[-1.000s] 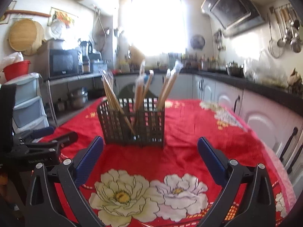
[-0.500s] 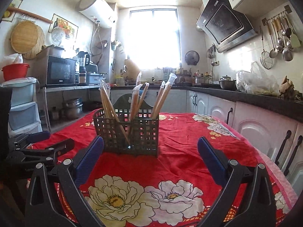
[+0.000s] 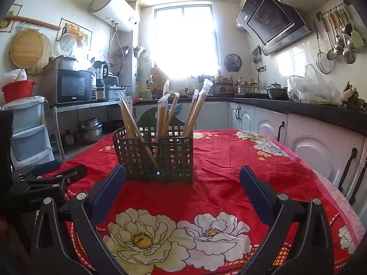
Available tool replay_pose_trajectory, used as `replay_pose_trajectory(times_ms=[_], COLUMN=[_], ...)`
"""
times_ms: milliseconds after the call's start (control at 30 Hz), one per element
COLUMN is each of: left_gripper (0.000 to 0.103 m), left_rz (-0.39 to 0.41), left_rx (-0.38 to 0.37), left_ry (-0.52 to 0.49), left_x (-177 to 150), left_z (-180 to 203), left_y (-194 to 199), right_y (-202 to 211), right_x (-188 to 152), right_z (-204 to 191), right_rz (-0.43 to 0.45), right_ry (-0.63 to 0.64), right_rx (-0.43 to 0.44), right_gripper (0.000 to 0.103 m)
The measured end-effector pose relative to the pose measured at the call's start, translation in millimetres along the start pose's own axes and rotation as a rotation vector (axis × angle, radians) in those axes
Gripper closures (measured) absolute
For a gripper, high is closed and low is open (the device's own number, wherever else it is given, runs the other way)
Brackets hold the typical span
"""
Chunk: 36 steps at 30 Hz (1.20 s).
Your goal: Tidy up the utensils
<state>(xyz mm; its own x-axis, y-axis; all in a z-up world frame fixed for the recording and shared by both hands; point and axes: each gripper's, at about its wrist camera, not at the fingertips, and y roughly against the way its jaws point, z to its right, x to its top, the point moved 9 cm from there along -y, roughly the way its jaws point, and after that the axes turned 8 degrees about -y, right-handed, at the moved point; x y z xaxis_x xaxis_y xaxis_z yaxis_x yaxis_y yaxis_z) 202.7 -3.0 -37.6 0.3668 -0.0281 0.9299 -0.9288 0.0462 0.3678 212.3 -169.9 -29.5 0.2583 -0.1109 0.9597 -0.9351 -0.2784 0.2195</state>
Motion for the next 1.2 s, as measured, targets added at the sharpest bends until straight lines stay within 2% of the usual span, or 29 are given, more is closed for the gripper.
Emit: replay_pose_trajectory(times_ms=[1200], left_gripper=[0.010], left_rz=[0.004], left_rx=[0.001], left_ry=[0.002], left_x=[0.5], left_z=[-1.6], left_y=[0.4], right_y=[1.7], right_x=[-4.5], right_z=[0.2], right_rz=[-0.013], right_ry=[-0.011], right_rx=[0.004], right_gripper=[0.006])
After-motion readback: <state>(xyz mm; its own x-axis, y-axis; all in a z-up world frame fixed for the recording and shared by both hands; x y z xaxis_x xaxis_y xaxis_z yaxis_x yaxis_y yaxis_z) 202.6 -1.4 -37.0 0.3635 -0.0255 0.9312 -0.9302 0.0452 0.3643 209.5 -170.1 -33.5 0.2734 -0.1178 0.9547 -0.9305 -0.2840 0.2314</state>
